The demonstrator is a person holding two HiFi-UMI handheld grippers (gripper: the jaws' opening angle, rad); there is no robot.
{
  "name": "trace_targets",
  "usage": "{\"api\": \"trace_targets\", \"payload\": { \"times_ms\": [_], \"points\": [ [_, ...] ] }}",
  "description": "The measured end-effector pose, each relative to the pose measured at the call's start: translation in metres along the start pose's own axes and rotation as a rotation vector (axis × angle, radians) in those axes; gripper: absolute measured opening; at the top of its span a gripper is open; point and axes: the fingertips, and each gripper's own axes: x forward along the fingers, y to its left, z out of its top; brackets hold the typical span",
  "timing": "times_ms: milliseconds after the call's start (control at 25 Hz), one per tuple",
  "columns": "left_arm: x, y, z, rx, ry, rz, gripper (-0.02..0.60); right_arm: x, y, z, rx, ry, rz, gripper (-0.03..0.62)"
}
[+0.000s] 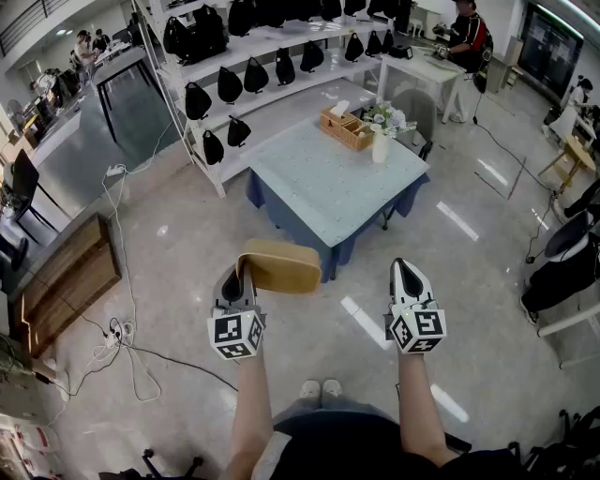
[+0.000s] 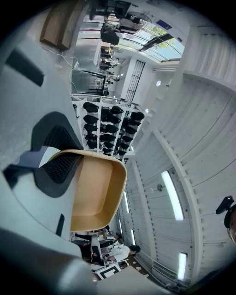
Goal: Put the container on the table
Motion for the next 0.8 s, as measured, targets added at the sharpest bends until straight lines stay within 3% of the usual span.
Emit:
{"api": "trace_targets", "payload": {
  "times_ms": [800],
  "points": [
    [0.0056, -0.0088, -0.0036, -0.001, 0.014, -0.007, 0.015, 0.0004, -0.0062, -0.0003, -0.03, 0.005, -0.01, -0.002]
  ]
}}
